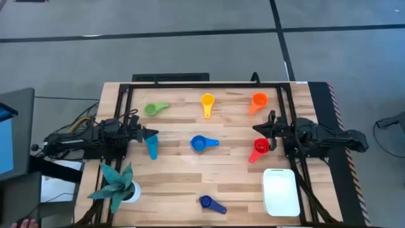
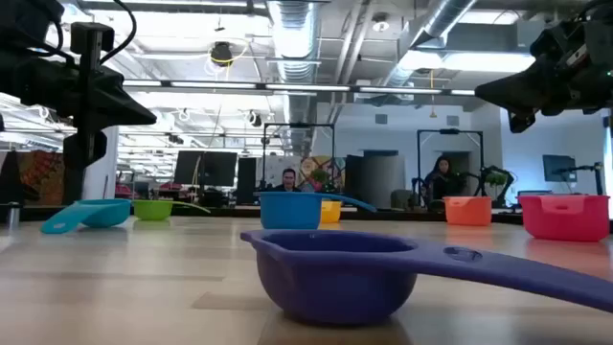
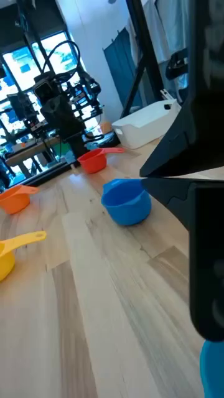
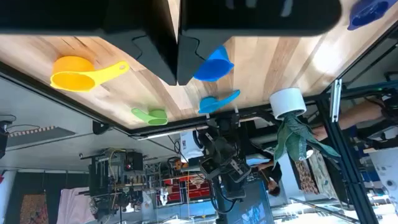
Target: Nest measuring cups in basket
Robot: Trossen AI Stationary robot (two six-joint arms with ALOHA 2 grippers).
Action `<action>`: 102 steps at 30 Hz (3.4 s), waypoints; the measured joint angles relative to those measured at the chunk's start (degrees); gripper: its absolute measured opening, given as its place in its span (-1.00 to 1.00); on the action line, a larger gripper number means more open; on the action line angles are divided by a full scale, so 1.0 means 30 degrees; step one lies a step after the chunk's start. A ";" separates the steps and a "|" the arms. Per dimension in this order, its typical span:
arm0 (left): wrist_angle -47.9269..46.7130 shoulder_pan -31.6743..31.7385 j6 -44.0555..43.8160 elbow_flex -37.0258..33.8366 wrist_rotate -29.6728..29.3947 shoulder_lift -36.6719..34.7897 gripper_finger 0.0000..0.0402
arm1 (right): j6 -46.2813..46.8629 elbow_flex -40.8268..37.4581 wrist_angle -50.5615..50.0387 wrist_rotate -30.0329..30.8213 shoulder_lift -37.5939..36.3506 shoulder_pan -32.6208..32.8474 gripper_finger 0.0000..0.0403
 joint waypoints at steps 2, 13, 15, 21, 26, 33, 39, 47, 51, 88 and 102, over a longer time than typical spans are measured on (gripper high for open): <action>0.0000 -0.0001 0.0007 0.0000 0.0000 0.0000 -1.00 | 0.0000 -0.0004 0.0004 0.0002 0.0002 0.0001 -0.82; 0.0000 0.0005 0.0007 0.0006 0.0000 0.0000 -1.00 | 0.0000 -0.0002 0.0000 0.0000 -0.0001 0.0006 -0.84; 0.0000 0.0006 0.0007 0.0000 0.0000 0.0000 -1.00 | 0.0000 0.0000 0.0007 0.0000 -0.0001 -0.0001 -0.85; 0.0000 0.0029 0.0009 0.0005 0.0011 -0.0002 -1.00 | 0.0000 -0.0003 0.0006 0.0004 0.0002 0.0001 -0.86; 0.0000 0.0072 0.0007 0.0002 0.0000 0.0000 -1.00 | 0.0000 -0.0006 0.0006 0.0002 0.0006 0.0006 -0.83; 0.0000 0.0065 0.0000 0.0007 0.0000 0.0000 -1.00 | 0.0000 0.0000 0.0007 0.0000 0.0006 0.0006 -0.81; 0.0000 0.0065 0.0000 0.0007 0.0000 -0.0005 -1.00 | 0.0000 -0.0003 0.0000 0.0000 0.0006 0.0006 -0.84; 0.0000 0.0065 0.0007 0.0007 0.0000 -0.0003 -1.00 | 0.0000 -0.0003 0.0007 0.0003 0.0003 0.0006 -0.86; 0.0000 0.0065 0.0007 0.0007 0.0000 0.0000 -1.00 | 0.0000 0.0000 0.0007 0.0000 0.0005 0.0006 -0.84; 0.1216 0.0076 0.9852 -0.0036 -0.8428 -0.0007 -1.00 | 0.0031 -0.0003 0.0962 0.0124 -0.0001 0.0009 -0.83; 0.0898 0.0072 1.1183 -0.0029 -0.6951 -0.0007 -1.00 | 0.1453 0.0245 0.2316 0.0228 0.0011 -0.0001 -0.80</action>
